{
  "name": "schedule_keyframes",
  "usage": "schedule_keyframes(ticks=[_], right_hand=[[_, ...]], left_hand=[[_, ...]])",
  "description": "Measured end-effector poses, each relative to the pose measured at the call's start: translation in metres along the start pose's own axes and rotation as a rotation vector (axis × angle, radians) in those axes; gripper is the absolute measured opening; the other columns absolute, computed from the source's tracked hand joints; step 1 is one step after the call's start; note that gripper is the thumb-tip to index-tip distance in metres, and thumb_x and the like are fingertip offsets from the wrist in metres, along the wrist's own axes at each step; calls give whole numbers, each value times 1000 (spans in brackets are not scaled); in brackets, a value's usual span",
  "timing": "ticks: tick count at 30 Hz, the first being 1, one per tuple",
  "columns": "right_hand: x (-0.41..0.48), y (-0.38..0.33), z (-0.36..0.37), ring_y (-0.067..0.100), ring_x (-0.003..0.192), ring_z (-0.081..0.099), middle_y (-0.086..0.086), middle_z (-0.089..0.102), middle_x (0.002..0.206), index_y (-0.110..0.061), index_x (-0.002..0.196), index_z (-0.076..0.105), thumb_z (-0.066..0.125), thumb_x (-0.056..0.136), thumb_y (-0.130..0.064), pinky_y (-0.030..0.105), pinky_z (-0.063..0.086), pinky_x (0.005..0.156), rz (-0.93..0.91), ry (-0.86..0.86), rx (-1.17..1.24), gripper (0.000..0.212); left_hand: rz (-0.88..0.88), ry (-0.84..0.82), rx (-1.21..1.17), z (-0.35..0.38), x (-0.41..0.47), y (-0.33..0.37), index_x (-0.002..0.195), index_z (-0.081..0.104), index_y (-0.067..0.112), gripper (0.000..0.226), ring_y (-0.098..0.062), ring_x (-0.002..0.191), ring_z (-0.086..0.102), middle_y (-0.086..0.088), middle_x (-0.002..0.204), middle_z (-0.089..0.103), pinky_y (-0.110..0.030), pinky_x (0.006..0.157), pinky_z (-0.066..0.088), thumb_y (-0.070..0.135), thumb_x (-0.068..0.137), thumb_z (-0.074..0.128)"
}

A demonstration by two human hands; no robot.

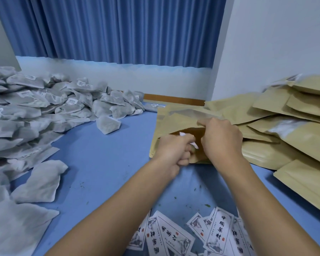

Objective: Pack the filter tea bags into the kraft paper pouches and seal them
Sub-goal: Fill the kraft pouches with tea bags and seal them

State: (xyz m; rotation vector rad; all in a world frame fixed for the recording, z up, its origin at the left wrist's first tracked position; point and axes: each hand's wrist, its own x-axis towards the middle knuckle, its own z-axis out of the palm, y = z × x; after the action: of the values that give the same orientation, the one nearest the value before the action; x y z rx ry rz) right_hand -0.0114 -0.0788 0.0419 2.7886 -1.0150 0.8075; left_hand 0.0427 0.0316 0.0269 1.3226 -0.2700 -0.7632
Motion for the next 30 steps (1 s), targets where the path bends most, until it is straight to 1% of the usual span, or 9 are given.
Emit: schedule_keyframes(ticks=[3,6,10,12,15,18,22,27,30], right_hand=[[-1,-2,0,36,91,64,9,67,97,-31,110,68,55,84,-9,30,37,65,-38,-22,-27,37],[-3,-10,1,36,87,62,9,64,91,-31,112,66,53,84,-7,30,36,64,-62,-36,-14,38],[-7,-12,3,33,80,59,6,60,82,-32,114,67,51,83,-5,30,35,62,-89,-20,-13,44],[-7,-12,3,35,84,62,7,63,86,-33,119,65,51,83,-6,31,35,62,-85,-13,-4,47],[-8,-20,3,30,69,45,0,37,64,-33,116,65,51,80,-4,31,30,56,-74,3,-4,49],[-11,-34,8,29,70,45,0,49,72,-33,113,64,48,83,-5,30,27,55,-128,-44,-33,44],[-6,-45,16,29,95,63,1,65,112,-36,112,62,46,88,-9,28,32,62,-163,-65,-20,40],[27,-64,19,29,99,60,4,63,107,-28,107,64,55,86,-9,31,33,63,-161,-64,-77,30],[50,-80,28,28,88,57,5,64,100,-24,106,64,59,86,-14,33,34,61,-150,-120,-87,23]], left_hand=[[-54,92,-279,5,12,12,77,55,6,20,-6,35,45,-3,53,54,-15,31,35,-6,92,55],[-17,123,-408,18,27,8,96,65,6,23,-17,65,63,-12,84,68,-28,62,55,-12,92,51],[122,121,396,18,41,-3,98,66,15,16,-26,96,63,-7,106,68,-39,95,53,9,96,52],[309,127,715,9,42,-2,103,65,18,18,-27,97,63,-7,109,68,-40,92,53,11,93,52],[541,128,1488,-2,41,-2,110,57,24,19,-29,110,56,-5,120,60,-40,93,46,27,91,55],[508,15,1842,-11,36,1,86,51,24,5,-33,116,53,-9,122,60,-43,97,43,26,89,54],[459,0,1742,-27,27,-4,117,61,13,26,-37,114,54,-14,123,59,-38,76,39,20,92,53],[1316,401,1316,-90,22,1,77,65,11,16,-27,75,57,-3,80,64,-36,62,42,13,82,50],[1043,710,947,-132,50,12,93,64,15,19,-26,88,55,0,92,64,-36,74,44,13,82,50]])
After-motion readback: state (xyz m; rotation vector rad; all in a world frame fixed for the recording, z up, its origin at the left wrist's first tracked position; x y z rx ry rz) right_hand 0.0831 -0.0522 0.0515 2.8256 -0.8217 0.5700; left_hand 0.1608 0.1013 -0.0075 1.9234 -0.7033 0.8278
